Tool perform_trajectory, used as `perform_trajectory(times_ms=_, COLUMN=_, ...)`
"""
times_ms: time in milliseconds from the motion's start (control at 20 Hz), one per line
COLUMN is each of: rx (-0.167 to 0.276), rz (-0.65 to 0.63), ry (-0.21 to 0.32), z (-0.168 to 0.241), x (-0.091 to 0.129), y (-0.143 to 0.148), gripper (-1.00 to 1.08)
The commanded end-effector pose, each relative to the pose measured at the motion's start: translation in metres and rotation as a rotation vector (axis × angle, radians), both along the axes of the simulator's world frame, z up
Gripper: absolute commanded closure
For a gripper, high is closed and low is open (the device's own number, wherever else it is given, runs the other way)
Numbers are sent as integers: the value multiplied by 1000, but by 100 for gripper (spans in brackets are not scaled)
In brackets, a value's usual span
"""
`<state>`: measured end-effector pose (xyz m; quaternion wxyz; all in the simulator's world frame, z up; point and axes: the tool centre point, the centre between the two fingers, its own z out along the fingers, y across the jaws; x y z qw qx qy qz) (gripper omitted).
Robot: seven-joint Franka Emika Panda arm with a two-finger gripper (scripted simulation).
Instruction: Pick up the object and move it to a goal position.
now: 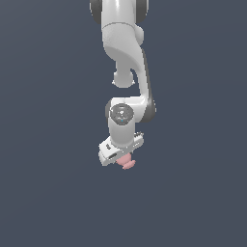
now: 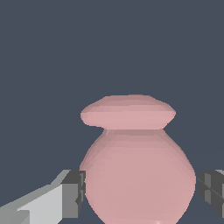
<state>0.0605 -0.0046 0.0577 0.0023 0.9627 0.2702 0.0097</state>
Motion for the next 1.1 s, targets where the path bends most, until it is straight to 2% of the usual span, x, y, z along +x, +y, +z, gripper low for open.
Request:
perform_trajectory(times_ms=0, rx=0, rz=-1, ry=2, z=14, x=-6, y=-10, gripper=108)
perform_trajectory(times_ms=550, rx=0, rz=-2, ry=16, z=81, x=-38, y=-61, gripper=108)
perform_trajectory(times_ms=1050, rx=0, rz=-3, ry=20, z=101, x=-45, y=-75, gripper=108)
